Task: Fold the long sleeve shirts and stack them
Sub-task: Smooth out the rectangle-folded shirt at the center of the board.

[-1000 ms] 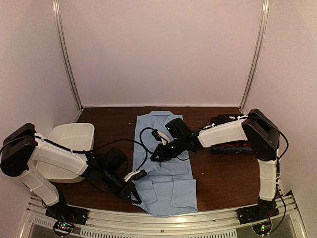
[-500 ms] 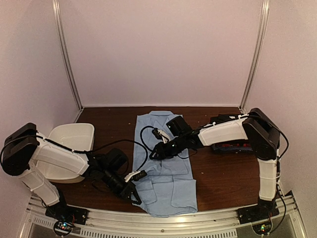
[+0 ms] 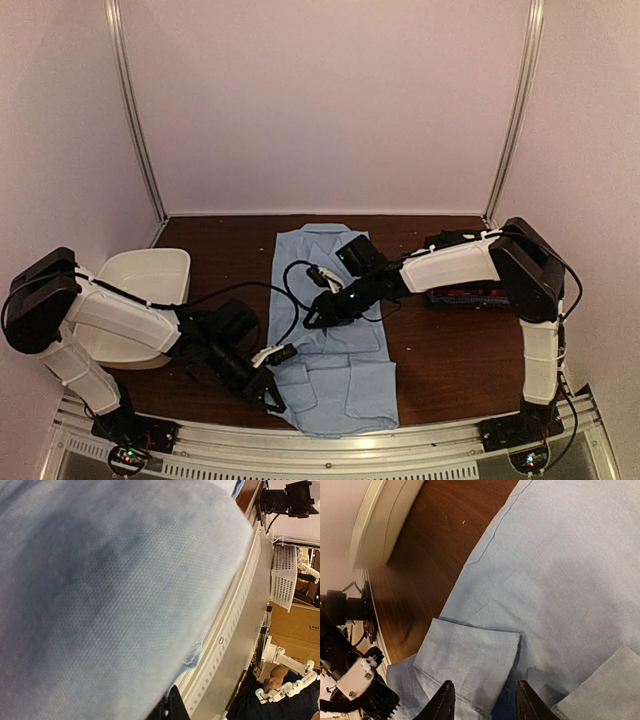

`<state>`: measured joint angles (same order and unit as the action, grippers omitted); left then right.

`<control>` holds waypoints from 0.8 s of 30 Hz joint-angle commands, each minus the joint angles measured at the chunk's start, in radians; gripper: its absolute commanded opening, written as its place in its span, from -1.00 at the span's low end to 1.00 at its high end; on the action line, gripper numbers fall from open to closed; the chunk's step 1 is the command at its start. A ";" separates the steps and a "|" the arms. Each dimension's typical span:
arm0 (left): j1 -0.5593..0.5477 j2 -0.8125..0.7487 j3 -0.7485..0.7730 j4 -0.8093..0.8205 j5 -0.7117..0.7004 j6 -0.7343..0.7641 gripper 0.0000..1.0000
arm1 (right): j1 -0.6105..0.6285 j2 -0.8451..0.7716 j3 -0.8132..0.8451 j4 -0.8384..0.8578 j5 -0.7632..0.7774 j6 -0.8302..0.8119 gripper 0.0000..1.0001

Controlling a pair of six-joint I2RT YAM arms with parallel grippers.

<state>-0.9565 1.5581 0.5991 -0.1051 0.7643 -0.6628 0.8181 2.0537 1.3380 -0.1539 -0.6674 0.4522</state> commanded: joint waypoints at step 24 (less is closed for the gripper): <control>-0.001 0.028 0.046 0.022 0.001 0.022 -1.00 | 0.000 0.102 0.070 0.094 -0.131 0.077 -0.18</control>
<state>-0.9565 1.5742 0.6167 -0.1055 0.7647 -0.6624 0.8185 2.1334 1.3731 -0.1246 -0.7872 0.4942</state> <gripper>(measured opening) 0.016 0.418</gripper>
